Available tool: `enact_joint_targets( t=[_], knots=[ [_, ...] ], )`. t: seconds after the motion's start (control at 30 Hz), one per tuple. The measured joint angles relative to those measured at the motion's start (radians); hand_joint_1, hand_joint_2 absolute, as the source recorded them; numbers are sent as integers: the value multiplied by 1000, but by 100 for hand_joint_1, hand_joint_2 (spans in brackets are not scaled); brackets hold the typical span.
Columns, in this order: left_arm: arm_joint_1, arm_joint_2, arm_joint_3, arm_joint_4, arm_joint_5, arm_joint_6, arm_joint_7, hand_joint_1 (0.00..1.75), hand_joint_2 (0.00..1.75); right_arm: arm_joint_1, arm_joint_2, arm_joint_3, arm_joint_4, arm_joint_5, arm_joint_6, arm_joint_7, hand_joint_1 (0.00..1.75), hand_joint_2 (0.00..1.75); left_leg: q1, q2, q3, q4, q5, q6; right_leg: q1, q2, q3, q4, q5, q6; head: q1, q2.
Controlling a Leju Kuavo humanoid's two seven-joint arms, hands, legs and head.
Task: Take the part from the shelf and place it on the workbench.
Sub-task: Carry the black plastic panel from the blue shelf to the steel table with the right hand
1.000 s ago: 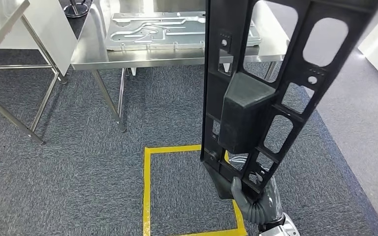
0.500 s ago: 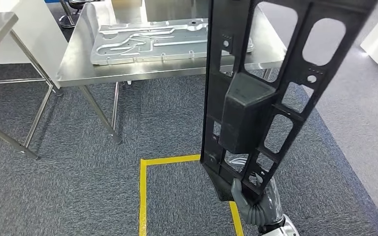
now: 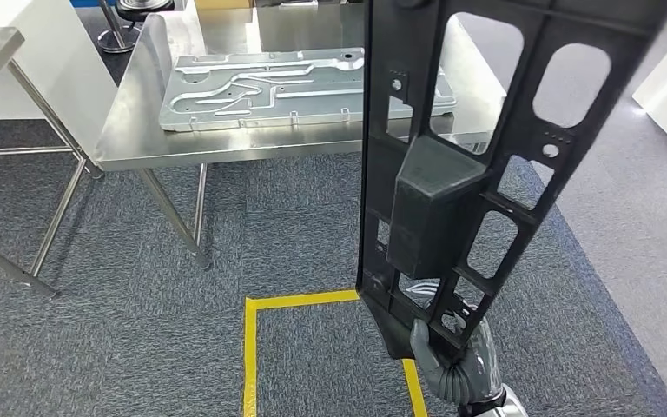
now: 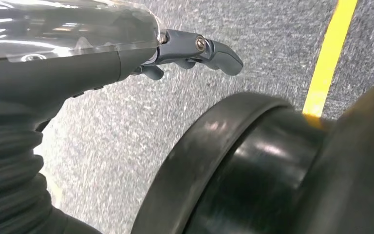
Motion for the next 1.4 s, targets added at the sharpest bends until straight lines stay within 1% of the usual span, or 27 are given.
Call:
enact_joint_targets(
  t=[0.03,0.07,0.13,0.2,0.3,0.33,0.4,0.47,0.5,0.53,0.57,0.6,0.63,0.7,0.8,0.87,0.9,0.97,1.0,1.03,1.07,1.1,1.13,1.2,1.23,1.33,1.4],
  knots=[
    [2,0,0,0,0,0,1,0,175,0,0,0,0,0,1,0,175,175,3,-1,9,0,-9,-4,-5,-1,-14,-11,12,7,0,0],
    [3,0,0,0,0,0,1,0,175,0,0,0,0,0,1,0,175,175,8,-1,21,0,-18,-9,-10,-2,-12,-52,45,13,0,0],
    [4,0,0,0,0,0,2,0,175,-2,0,0,1,0,1,1,175,175,14,-2,45,1,-39,-22,-17,-10,10,-163,136,21,0,0],
    [4,0,0,0,0,0,3,0,175,-3,0,0,3,0,2,1,175,175,15,-1,62,-2,-57,-39,-13,-22,23,-216,175,8,0,0],
    [2,1,0,0,-1,2,1,0,175,-5,0,-1,5,0,3,1,175,175,15,3,76,14,-59,-61,-10,-20,38,-220,170,-24,0,0],
    [0,1,0,0,-2,3,0,0,175,-6,0,-2,5,1,5,1,175,175,16,3,66,43,-57,-64,-10,-19,47,-223,165,-33,0,0],
    [-2,1,1,0,-3,4,-3,0,175,-10,2,-2,5,2,13,1,175,175,16,3,5,145,-76,-68,-9,-19,65,-228,155,-46,0,0],
    [-1,1,1,0,-3,4,-4,0,175,-17,2,-3,6,3,21,1,175,175,15,3,-85,260,-125,-69,-4,-17,79,-229,140,-53,0,0],
    [0,1,2,0,-3,4,-4,0,175,-21,2,-3,8,4,23,1,175,175,14,3,-120,289,-146,-67,-2,-15,88,-229,131,-55,0,0],
    [2,1,2,0,-3,3,-4,0,175,-25,2,-4,10,5,25,2,175,175,13,4,-142,289,-151,-63,1,-13,100,-229,122,-56,0,0],
    [3,1,2,0,-3,3,-4,0,175,-29,3,-4,12,6,28,2,175,175,11,4,-150,258,-133,-56,3,-11,113,-230,111,-56,0,0],
    [3,1,3,0,-3,3,-4,0,175,-32,3,-4,14,7,31,2,175,175,7,4,-147,205,-90,-46,5,-11,128,-230,100,-55,0,0],
    [5,2,3,0,-3,2,-4,0,175,-36,3,-4,16,8,32,2,175,175,1,4,-140,146,-32,-35,8,-11,141,-230,90,-54,0,0],
    [8,3,3,0,-3,1,-4,0,175,-41,3,-4,20,9,33,2,175,175,-10,0,-127,73,35,-20,10,-7,160,-232,71,-46,0,0],
    [7,3,3,0,-1,-2,-3,0,175,-45,4,-6,23,10,31,4,175,175,-10,-5,-97,41,45,-12,11,-4,180,-219,70,-28,0,0],
    [1,3,3,0,1,-5,-3,0,175,-47,4,-6,23,10,27,5,175,175,-5,-6,-68,23,45,-5,10,-4,161,-165,74,-20,0,0],
    [-2,2,3,0,2,-6,-3,0,175,-47,3,-6,23,10,26,5,175,175,-4,-6,-55,17,42,-2,8,-4,131,-118,65,-16,0,0],
    [-4,2,3,0,1,-7,-4,0,175,-46,3,-6,23,10,22,5,175,175,-3,-7,-38,14,28,2,5,-4,50,-19,19,-6,0,0],
    [-3,1,3,0,1,-8,-4,0,175,-45,3,-6,23,10,21,5,175,175,-2,-8,-29,14,18,2,4,-4,13,9,-8,-1,0,0],
    [-2,1,3,0,0,-8,-4,0,175,-44,3,-6,23,10,19,5,175,175,-1,-10,-16,14,6,0,1,-4,-13,13,-26,4,0,0],
    [-1,0,3,0,0,-8,-3,0,175,-43,3,-6,23,10,18,5,175,175,1,-12,-1,14,-6,-3,-1,-5,-25,-10,-22,8,0,0],
    [0,0,3,0,0,-8,-3,0,175,-43,3,-6,23,10,18,5,175,175,3,-13,17,14,-20,-7,-4,-5,-27,-55,12,11,0,0],
    [1,0,3,0,0,-8,-3,0,175,-43,3,-6,23,10,18,6,175,175,4,-14,31,13,-34,-11,-6,-6,-25,-109,76,12,0,0],
    [0,0,4,0,0,-8,-2,0,175,-45,3,-6,26,11,20,7,175,175,3,-16,55,13,-62,-22,-5,-8,-21,-185,180,1,0,0],
    [-1,0,4,0,0,-8,-2,0,175,-46,3,-7,26,11,20,7,175,175,2,-16,65,12,-69,-29,-3,-7,-19,-199,203,-9,0,0],
    [-5,0,4,0,0,-7,-1,0,175,-53,5,-8,25,12,20,7,175,175,1,-12,74,38,-60,-47,-4,-3,10,-213,189,-37,0,0],
    [-9,1,4,0,-1,-7,-1,0,175,-55,7,-9,25,12,20,8,175,175,3,-8,24,126,-60,-52,-6,-5,40,-226,176,-49,0,0]
  ],
)
